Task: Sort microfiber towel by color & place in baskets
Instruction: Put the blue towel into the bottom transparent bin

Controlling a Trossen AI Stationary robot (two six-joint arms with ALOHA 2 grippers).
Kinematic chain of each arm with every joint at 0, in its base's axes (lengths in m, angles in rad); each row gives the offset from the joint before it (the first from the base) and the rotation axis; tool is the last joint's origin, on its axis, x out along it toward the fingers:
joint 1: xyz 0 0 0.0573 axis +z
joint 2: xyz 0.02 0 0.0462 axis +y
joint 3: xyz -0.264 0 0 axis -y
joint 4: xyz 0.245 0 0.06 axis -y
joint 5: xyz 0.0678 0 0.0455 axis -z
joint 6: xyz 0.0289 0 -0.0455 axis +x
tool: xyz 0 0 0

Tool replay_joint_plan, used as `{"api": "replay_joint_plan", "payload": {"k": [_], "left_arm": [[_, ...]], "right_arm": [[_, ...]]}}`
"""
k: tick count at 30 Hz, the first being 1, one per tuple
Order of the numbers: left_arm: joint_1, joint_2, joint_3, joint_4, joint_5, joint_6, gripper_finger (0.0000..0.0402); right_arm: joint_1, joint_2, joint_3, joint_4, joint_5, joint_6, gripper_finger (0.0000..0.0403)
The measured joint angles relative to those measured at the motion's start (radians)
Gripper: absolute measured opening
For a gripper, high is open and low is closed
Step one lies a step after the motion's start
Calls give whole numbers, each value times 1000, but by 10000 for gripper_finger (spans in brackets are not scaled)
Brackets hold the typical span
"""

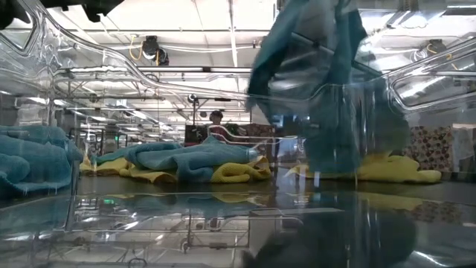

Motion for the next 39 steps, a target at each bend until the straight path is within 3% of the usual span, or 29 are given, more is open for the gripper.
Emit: {"api": "replay_joint_plan", "payload": {"k": [6,14,17,21,29,33,39], "left_arm": [[0,0,0,0,0,0,335],[0,0,0,0,0,0,335],[0,0,0,0,0,0,335],[0,0,0,0,0,0,335],[0,0,0,0,0,0,335],[0,0,0,0,0,0,335],[0,0,0,0,0,0,335]], "right_arm": [[-7,-9,0,42,348,-83,0],[-28,-81,47,39,595,-182,0],[-40,-85,101,-88,593,-123,0],[-49,-76,117,-273,488,-36,14],[-75,-1,116,-547,496,46,135],[-78,28,116,-579,489,61,165],[-78,45,116,-594,440,43,168]]}}
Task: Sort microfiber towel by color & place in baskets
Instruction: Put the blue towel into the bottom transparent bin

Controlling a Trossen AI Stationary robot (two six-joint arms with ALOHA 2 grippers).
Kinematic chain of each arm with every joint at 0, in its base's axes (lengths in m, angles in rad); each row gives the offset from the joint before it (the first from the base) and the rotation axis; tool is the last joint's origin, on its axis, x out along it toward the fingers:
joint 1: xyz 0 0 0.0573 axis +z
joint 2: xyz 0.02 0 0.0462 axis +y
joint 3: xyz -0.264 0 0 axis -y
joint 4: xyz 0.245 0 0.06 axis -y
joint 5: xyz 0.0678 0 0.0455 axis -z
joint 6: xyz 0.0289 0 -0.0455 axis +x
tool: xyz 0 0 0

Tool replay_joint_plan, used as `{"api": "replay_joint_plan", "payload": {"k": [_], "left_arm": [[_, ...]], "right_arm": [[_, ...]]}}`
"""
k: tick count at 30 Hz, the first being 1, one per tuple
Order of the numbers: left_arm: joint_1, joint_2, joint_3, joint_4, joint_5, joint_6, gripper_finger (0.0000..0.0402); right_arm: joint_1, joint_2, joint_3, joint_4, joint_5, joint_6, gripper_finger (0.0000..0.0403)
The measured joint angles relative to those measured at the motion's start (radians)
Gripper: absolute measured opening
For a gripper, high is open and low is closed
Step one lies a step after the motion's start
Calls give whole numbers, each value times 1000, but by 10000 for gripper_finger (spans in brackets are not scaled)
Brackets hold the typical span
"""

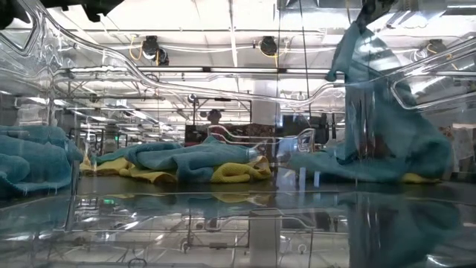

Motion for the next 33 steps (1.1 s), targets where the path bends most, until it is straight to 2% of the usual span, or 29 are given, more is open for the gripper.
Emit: {"api": "replay_joint_plan", "payload": {"k": [3,6,8,12,16,20,22,29,31,33], "left_arm": [[0,0,0,0,0,0,335],[0,0,0,0,0,0,335],[0,0,0,0,0,0,335],[0,0,0,0,0,0,335],[0,0,0,0,0,0,335],[0,0,0,0,0,0,335],[0,0,0,0,0,0,335],[0,0,0,0,0,0,335],[0,0,0,0,0,0,335],[0,0,0,0,0,0,335]], "right_arm": [[1,6,0,-1,-3,-29,133],[0,15,0,13,-3,-61,46],[0,22,0,19,-3,-78,14],[1,26,0,78,33,-109,3],[0,7,-2,236,108,-172,2],[2,-26,-2,429,83,-234,1],[4,-41,-2,494,-23,-240,1],[60,-63,-1,694,-511,-200,1],[88,-52,-1,736,-616,-186,0],[117,-38,-1,765,-677,-176,0]]}}
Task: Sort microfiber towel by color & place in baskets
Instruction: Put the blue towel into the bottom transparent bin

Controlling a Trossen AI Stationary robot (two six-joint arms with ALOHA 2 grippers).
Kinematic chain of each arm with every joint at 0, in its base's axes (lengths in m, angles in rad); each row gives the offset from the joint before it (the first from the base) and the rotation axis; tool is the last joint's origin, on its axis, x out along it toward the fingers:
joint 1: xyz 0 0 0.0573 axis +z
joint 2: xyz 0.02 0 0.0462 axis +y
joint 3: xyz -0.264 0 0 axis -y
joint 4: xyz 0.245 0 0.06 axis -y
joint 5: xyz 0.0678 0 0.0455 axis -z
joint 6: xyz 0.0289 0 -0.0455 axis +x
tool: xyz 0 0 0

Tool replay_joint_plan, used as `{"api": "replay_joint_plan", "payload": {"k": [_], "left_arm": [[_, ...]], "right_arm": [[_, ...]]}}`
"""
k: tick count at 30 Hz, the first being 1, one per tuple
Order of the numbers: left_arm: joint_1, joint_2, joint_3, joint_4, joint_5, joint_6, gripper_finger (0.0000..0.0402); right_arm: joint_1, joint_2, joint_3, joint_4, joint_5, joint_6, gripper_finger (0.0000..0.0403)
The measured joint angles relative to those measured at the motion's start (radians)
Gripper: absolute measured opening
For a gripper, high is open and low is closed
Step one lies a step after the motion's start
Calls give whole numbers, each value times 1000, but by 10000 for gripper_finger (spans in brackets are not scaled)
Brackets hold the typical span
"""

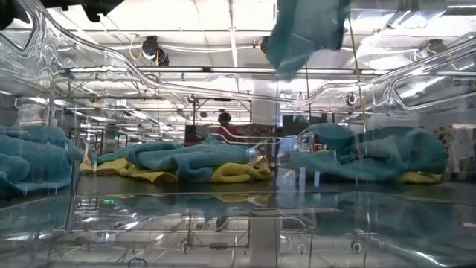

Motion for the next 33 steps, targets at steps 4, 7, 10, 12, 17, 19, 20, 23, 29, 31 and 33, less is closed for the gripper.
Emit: {"api": "replay_joint_plan", "payload": {"k": [4,7,10,12,17,19,20,23,29,31,33], "left_arm": [[0,0,0,0,0,0,335],[0,0,0,0,0,0,335],[0,0,0,0,0,0,335],[0,0,0,0,0,0,335],[0,0,0,0,0,0,335],[0,0,0,0,0,0,335],[0,0,0,0,0,0,335],[0,0,0,0,0,0,335],[0,0,0,0,0,0,335],[0,0,0,0,0,0,335],[0,0,0,0,0,0,335]], "right_arm": [[63,42,0,26,-8,-7,0],[107,80,0,58,-9,-23,0],[148,118,0,109,-34,-30,0],[177,142,0,143,-36,-35,0],[252,193,0,167,-35,-80,0],[277,211,0,168,-35,-87,0],[287,218,0,168,-35,-88,0],[320,239,0,173,-34,-91,0],[369,281,0,171,-35,-91,0],[379,299,1,150,-32,-77,0],[384,328,1,128,-31,-65,0]]}}
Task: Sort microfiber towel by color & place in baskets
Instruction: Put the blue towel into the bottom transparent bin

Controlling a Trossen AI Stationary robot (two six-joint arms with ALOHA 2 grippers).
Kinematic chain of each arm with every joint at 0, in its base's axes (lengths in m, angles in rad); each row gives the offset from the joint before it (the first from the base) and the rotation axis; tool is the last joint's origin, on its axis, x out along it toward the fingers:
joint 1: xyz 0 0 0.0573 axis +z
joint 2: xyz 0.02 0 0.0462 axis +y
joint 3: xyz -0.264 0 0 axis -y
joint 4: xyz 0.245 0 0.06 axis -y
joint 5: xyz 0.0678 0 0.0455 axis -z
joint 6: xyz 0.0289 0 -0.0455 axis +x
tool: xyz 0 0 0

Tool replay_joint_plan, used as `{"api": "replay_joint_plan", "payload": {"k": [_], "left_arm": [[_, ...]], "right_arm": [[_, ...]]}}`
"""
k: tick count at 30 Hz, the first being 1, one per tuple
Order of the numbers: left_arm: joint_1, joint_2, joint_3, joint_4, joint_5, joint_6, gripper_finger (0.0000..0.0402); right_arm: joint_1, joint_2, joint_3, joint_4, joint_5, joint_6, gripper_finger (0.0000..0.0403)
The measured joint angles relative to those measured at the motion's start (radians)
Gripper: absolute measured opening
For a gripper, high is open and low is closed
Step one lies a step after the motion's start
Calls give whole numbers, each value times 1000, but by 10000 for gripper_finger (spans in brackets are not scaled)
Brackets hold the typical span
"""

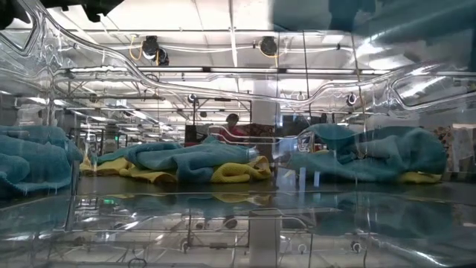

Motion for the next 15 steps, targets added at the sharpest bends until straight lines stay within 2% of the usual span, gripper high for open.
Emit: {"api": "replay_joint_plan", "payload": {"k": [10,15], "left_arm": [[0,0,0,0,0,0,335],[0,0,0,0,0,0,335]], "right_arm": [[56,159,0,-34,-3,9,0],[80,208,0,-31,-74,19,0]]}}
